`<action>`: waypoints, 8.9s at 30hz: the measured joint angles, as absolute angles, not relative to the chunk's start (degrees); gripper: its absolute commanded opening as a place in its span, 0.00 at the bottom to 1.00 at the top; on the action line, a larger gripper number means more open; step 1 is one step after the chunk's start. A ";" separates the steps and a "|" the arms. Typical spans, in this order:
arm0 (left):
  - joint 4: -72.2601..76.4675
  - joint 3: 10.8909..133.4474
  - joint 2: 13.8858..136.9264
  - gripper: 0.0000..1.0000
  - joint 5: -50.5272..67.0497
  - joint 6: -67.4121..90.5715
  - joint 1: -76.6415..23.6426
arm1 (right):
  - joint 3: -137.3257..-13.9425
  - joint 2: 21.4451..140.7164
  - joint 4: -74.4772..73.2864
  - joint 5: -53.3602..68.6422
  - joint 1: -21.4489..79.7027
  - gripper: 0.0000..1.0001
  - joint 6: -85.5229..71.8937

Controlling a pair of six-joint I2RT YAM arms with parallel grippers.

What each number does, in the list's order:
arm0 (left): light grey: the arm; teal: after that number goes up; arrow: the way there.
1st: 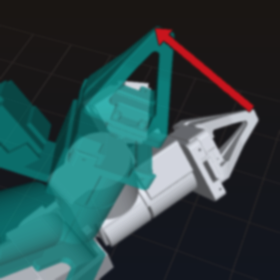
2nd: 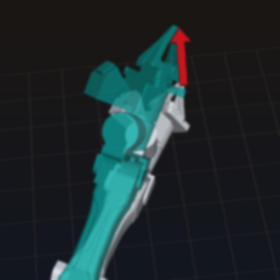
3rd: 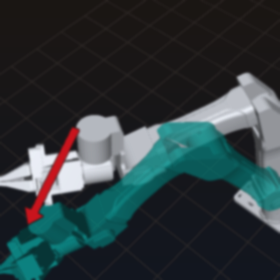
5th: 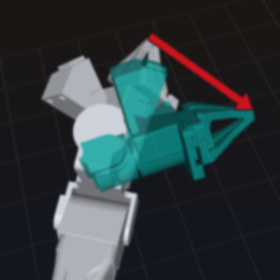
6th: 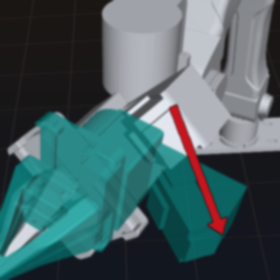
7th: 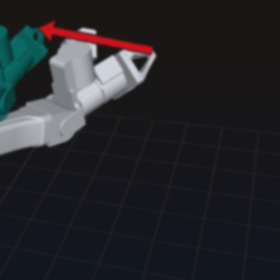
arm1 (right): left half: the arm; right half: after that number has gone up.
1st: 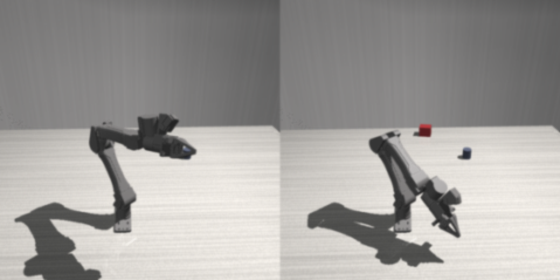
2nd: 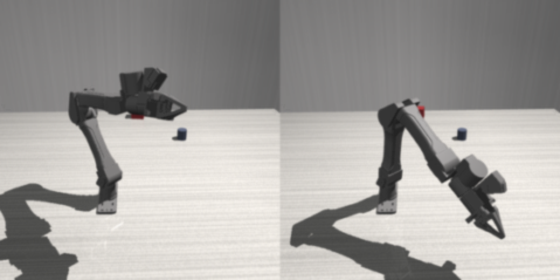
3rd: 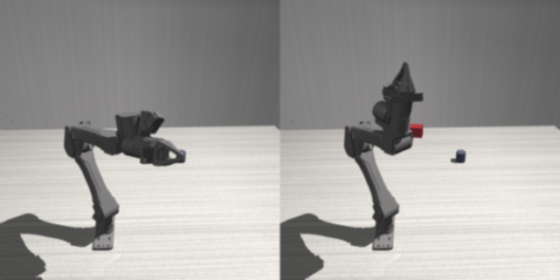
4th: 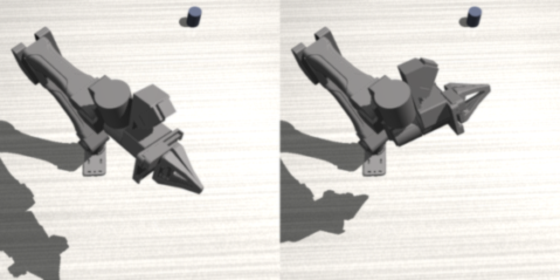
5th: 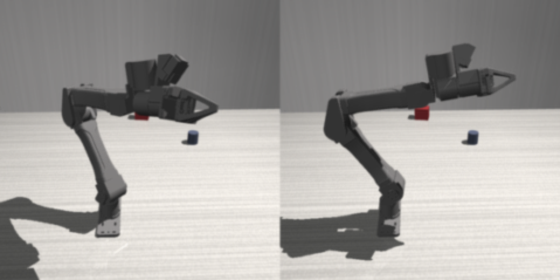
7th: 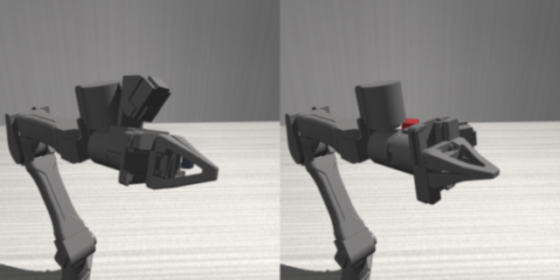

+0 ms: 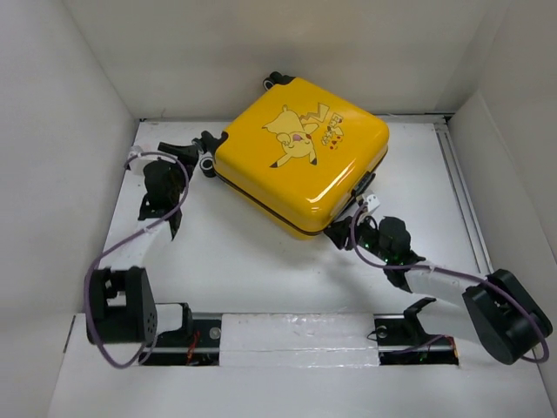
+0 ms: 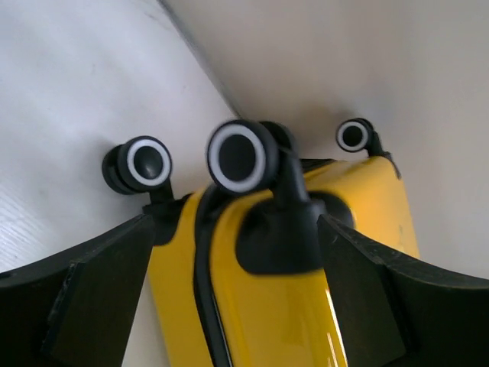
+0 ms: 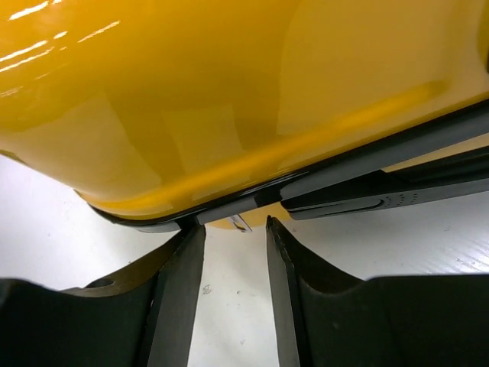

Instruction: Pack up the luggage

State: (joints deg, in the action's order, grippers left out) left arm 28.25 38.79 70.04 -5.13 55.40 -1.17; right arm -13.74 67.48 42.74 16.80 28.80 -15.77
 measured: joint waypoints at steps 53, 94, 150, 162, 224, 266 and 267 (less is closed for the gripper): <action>38.59 60.14 99.88 0.00 15.03 73.93 2.50 | -11.09 56.27 34.26 4.49 34.79 0.47 -18.96; 26.70 68.82 103.46 0.00 14.55 67.64 3.60 | -18.06 72.20 39.68 11.16 32.25 0.49 -11.14; 40.53 48.71 91.79 0.00 5.43 67.81 4.03 | -21.12 65.67 25.61 7.11 47.79 0.00 -26.98; 47.33 36.80 80.66 0.00 0.34 71.57 4.60 | -33.26 65.89 7.29 23.79 26.09 0.00 -23.97; 36.71 36.36 78.26 0.00 6.07 66.30 5.45 | -25.65 45.91 -4.64 5.48 40.47 0.51 -16.14; 40.95 43.72 86.96 0.00 -0.75 64.34 5.39 | -34.79 67.64 2.92 8.45 55.86 0.00 -13.82; 42.15 43.00 86.94 0.00 -1.93 64.66 5.50 | -35.57 68.49 2.90 9.21 55.27 0.00 -13.41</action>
State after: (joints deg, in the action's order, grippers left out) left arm 42.15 43.00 86.94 -1.93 64.66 5.50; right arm -35.57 68.49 2.90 9.21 55.27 -13.41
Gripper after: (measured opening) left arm 0.573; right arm 0.018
